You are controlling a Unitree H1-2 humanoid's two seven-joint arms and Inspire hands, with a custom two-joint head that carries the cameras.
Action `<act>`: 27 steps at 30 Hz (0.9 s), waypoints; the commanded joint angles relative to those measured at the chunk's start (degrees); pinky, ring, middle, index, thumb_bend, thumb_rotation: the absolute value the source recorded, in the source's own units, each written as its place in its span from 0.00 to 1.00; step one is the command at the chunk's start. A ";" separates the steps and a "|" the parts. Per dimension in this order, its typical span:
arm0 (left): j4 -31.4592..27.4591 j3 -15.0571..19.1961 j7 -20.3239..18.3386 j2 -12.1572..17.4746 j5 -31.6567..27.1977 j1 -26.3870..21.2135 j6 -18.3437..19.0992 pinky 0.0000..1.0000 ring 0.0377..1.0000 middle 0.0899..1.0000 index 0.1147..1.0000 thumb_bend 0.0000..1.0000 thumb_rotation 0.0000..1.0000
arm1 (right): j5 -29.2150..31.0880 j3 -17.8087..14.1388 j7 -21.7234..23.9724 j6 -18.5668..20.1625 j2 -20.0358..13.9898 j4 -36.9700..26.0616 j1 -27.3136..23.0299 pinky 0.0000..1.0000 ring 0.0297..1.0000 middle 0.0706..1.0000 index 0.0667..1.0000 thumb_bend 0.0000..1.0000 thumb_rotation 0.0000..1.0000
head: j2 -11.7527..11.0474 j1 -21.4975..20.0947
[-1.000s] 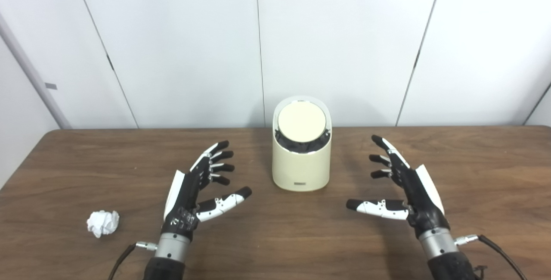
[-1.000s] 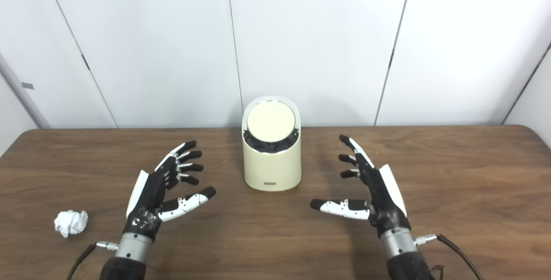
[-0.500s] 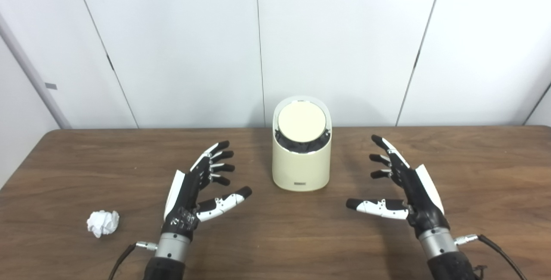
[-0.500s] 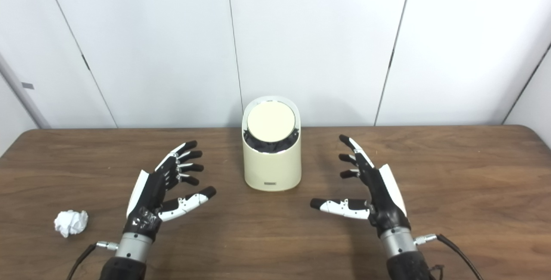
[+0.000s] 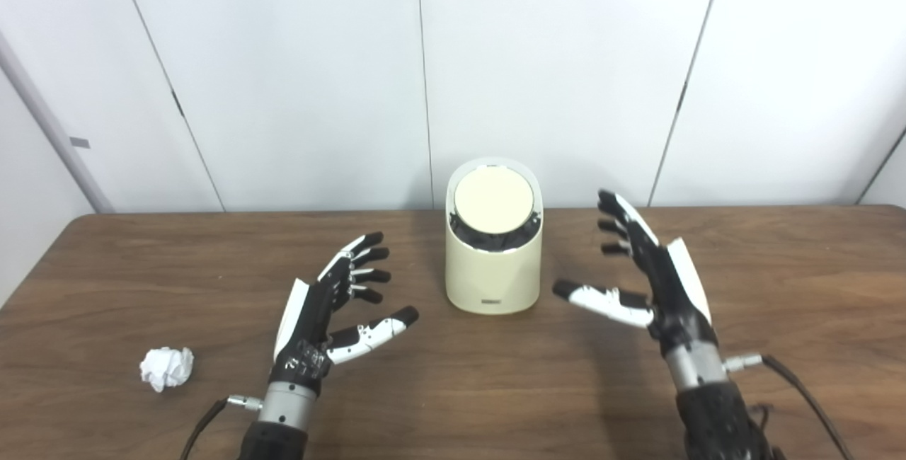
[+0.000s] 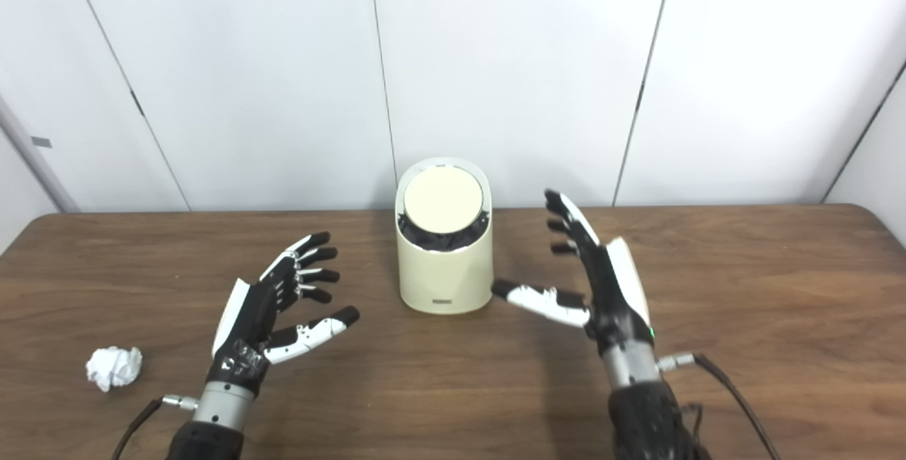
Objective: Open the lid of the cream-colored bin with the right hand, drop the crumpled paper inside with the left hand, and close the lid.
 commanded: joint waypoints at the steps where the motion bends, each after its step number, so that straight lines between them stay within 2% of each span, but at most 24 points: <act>1: -1.63 -0.02 0.31 0.29 0.11 -1.61 -1.85 0.60 0.71 0.81 0.86 0.76 0.23 | -0.77 0.30 -0.29 0.87 0.66 -0.76 -3.78 0.72 0.85 0.89 0.88 0.81 0.43 | 0.11 0.15; 5: -1.85 -0.03 0.33 0.17 0.01 -1.53 -1.66 0.66 0.71 0.80 0.86 0.76 0.23 | -1.56 0.91 -0.06 3.00 0.90 0.52 -7.67 0.69 0.84 0.88 0.87 0.82 0.43 | 0.24 0.18; 11: -2.01 -0.04 0.29 0.28 0.14 -1.43 -1.53 0.61 0.70 0.81 0.86 0.76 0.23 | -3.57 2.39 0.38 5.76 0.39 3.01 -12.52 0.63 0.83 0.89 0.89 0.81 0.41 | 0.22 0.26; 21: -2.14 -0.06 -0.09 0.15 -0.51 -1.52 -1.19 0.60 0.71 0.81 0.86 0.76 0.22 | -4.39 2.97 0.54 9.27 0.33 6.77 -18.03 0.68 0.85 0.91 0.89 0.81 0.39 | 0.31 0.29; 24: -2.09 -0.13 -0.05 0.12 -0.26 -1.58 -1.17 0.62 0.70 0.80 0.86 0.76 0.21 | -3.99 3.06 0.53 9.39 0.26 7.99 -19.30 0.69 0.86 0.92 0.89 0.81 0.39 | 0.31 0.29; 27: -2.04 -0.19 -0.13 0.12 -0.34 -1.60 -1.16 0.63 0.70 0.80 0.86 0.76 0.22 | -3.98 3.34 0.19 8.78 0.05 9.50 -20.29 0.74 0.88 0.92 0.89 0.81 0.38 | 0.38 0.59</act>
